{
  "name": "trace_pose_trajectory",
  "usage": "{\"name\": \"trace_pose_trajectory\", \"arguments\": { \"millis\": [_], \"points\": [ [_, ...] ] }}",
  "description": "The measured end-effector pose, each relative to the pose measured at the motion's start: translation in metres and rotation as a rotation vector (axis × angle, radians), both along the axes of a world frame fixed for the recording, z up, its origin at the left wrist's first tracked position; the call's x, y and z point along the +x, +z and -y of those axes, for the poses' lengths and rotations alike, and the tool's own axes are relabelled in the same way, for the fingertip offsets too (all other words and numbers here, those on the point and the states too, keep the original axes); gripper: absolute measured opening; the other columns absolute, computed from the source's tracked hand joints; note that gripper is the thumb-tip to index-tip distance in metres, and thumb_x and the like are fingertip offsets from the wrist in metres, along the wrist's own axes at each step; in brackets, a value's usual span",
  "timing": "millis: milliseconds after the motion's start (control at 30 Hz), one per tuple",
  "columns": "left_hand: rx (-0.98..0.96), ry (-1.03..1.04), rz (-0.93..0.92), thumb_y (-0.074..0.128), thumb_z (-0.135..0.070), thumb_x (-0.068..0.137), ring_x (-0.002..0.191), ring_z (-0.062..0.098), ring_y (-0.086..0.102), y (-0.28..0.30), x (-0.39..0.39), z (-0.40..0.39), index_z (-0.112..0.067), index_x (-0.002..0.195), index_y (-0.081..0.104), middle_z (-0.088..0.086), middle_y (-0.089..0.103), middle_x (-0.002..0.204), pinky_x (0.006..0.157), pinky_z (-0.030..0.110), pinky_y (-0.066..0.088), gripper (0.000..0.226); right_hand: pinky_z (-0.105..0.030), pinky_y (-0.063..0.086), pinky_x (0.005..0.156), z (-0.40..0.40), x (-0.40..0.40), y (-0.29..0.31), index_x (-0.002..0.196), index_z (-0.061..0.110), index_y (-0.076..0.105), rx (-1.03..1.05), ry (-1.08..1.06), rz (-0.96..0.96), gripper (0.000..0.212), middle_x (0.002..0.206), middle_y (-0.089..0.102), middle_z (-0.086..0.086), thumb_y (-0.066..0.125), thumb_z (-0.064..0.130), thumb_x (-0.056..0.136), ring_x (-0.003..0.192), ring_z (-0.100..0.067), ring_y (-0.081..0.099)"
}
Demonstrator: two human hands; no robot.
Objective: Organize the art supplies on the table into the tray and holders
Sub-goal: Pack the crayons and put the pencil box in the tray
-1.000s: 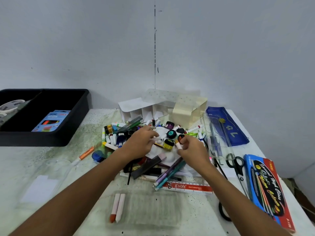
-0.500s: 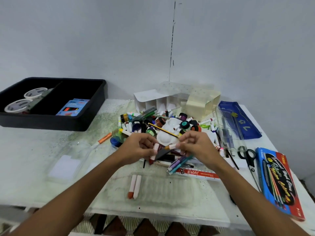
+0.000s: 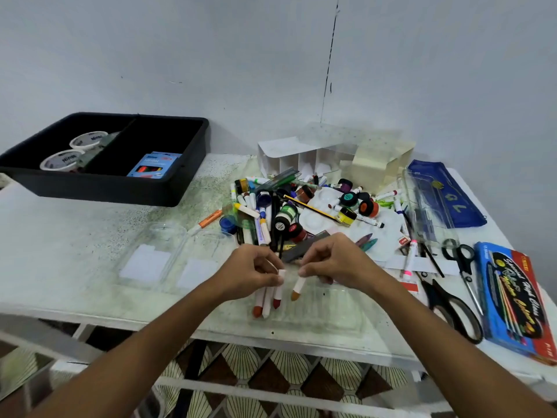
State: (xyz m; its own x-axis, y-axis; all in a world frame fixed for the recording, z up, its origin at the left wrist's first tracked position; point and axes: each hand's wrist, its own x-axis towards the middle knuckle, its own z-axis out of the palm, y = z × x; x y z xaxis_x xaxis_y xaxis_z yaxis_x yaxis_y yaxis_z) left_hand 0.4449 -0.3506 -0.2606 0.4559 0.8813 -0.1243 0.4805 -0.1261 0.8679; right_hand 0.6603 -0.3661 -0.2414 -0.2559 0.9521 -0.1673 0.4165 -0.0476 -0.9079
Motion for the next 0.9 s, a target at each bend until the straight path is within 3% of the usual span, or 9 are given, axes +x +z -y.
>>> {"name": "trace_pose_trajectory", "arguments": {
  "millis": [133,300,400,500,667,800,900],
  "points": [
    [0.052,-0.014,-0.028,0.081,-0.008,0.075,0.068,0.007,0.068,-0.004,-0.001,0.003,-0.012,0.090,0.071,0.005,0.073,0.077,0.061,0.016,0.050,0.018,-0.025,0.046,0.047,0.007,-0.013,-0.007,0.081,0.002,0.074,0.042,-0.007,0.068,0.006,0.053,0.063,-0.004,0.077,0.007,0.079,0.042,-0.013,0.055],
    [0.115,-0.034,-0.077,0.082,-0.014,0.074,0.070,0.004,0.067,-0.010,-0.003,0.002,-0.015,0.088,0.073,0.000,0.072,0.079,0.064,0.021,0.054,0.017,-0.020,0.050,0.050,0.014,-0.028,-0.019,0.093,-0.001,0.073,0.067,-0.048,0.057,0.011,0.054,0.065,0.000,0.072,0.005,0.084,0.046,-0.009,0.061],
    [0.170,-0.050,-0.127,0.081,-0.016,0.076,0.064,-0.007,0.058,-0.011,-0.003,0.002,-0.015,0.089,0.073,-0.006,0.069,0.079,0.057,0.010,0.041,0.015,-0.025,0.054,0.053,0.017,-0.033,-0.022,0.088,0.002,0.069,0.069,-0.064,0.053,0.006,0.059,0.067,-0.006,0.072,0.004,0.084,0.050,-0.012,0.064],
    [0.246,-0.050,-0.189,0.080,-0.022,0.077,0.061,-0.009,0.051,-0.012,-0.004,0.003,-0.014,0.094,0.075,-0.005,0.066,0.081,0.053,0.009,0.032,0.019,-0.031,0.057,0.057,0.017,-0.035,-0.025,0.083,0.004,0.066,0.072,-0.077,0.080,0.007,0.065,0.069,-0.013,0.073,0.004,0.083,0.054,-0.018,0.067],
    [0.390,-0.096,-0.297,0.078,-0.035,0.077,0.083,0.005,0.051,-0.016,-0.013,0.006,-0.021,0.102,0.074,-0.006,0.061,0.092,0.067,0.023,0.039,0.030,-0.028,0.057,0.058,0.017,-0.038,-0.029,0.086,0.003,0.069,0.087,-0.069,0.147,0.004,0.067,0.070,-0.012,0.071,0.001,0.083,0.056,-0.016,0.067],
    [0.497,-0.252,-0.347,0.069,-0.052,0.076,0.109,0.007,0.047,-0.021,-0.024,0.011,-0.024,0.113,0.071,-0.009,0.062,0.116,0.086,0.029,0.044,0.047,-0.023,0.055,0.055,0.019,-0.041,-0.030,0.085,0.005,0.071,0.116,-0.090,0.207,0.003,0.063,0.068,-0.006,0.071,0.003,0.083,0.050,-0.007,0.063],
    [0.614,-0.343,-0.390,0.063,-0.059,0.078,0.113,0.012,0.049,-0.024,-0.030,0.014,-0.023,0.117,0.070,-0.008,0.063,0.125,0.087,0.038,0.048,0.054,-0.015,0.050,0.054,0.020,-0.044,-0.029,0.096,0.002,0.073,0.129,-0.092,0.262,0.012,0.065,0.066,-0.002,0.070,0.006,0.084,0.048,0.000,0.059]
  ]
}}
